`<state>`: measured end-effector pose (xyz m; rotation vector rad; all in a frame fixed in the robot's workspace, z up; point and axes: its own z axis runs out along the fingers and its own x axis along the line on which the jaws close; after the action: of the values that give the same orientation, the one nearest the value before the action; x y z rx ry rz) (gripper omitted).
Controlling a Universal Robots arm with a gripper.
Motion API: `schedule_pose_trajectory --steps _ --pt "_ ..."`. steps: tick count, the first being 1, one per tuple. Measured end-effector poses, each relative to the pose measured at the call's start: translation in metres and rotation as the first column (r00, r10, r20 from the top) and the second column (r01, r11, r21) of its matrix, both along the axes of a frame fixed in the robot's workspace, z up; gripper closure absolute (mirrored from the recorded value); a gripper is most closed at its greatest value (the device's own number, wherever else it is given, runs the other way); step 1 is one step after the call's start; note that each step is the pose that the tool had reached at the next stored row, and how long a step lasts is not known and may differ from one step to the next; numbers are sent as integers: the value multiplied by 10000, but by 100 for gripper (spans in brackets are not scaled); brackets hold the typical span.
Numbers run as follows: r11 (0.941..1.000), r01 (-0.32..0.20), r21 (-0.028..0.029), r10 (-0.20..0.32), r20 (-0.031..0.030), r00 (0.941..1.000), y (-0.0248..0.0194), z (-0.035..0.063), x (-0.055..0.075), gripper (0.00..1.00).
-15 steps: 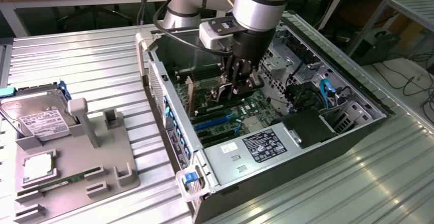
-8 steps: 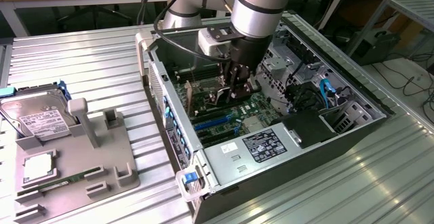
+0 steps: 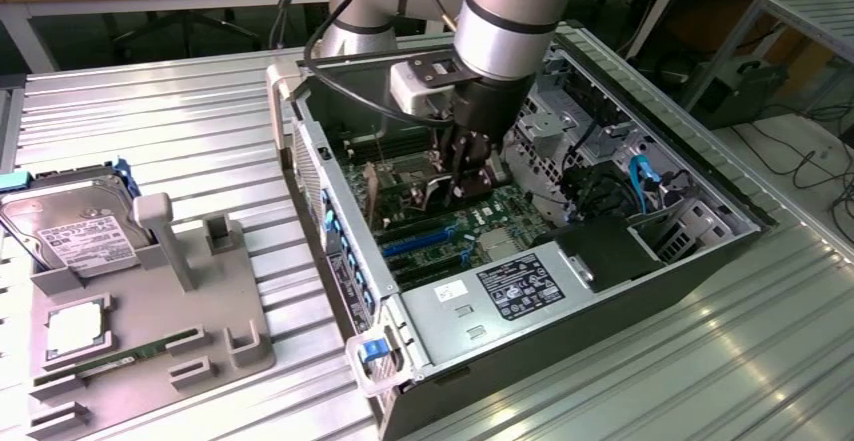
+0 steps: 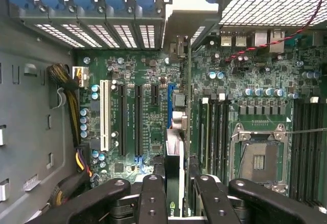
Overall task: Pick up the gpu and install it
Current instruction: 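Insert the gpu into the slot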
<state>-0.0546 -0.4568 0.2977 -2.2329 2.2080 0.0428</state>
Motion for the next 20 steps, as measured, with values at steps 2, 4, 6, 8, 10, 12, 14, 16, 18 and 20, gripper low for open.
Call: schedule_pose_trajectory --steps 2,4,6,8,10,12,14,16,18,20 --pt "10000 1 -5 0 74 10000 0 -4 0 73" --pt "10000 0 -1 0 173 9998 1 -11 0 73" --pt "10000 -1 5 1 194 9998 2 -33 1 73" --pt "10000 -1 1 1 194 9998 2 -68 1 73" --pt "10000 1 33 -2 193 9998 1 -89 -1 73" --pt "10000 -1 57 -1 229 9997 2 -92 -23 73" --pt "10000 -1 87 -1 305 9995 1 -95 -49 73" --pt "9998 -3 192 -4 350 9994 -11 -101 -53 73" --pt "9996 -2 272 -8 366 9993 -27 -108 -54 73" --pt "9996 2 273 -12 366 9993 -29 -118 -54 73"
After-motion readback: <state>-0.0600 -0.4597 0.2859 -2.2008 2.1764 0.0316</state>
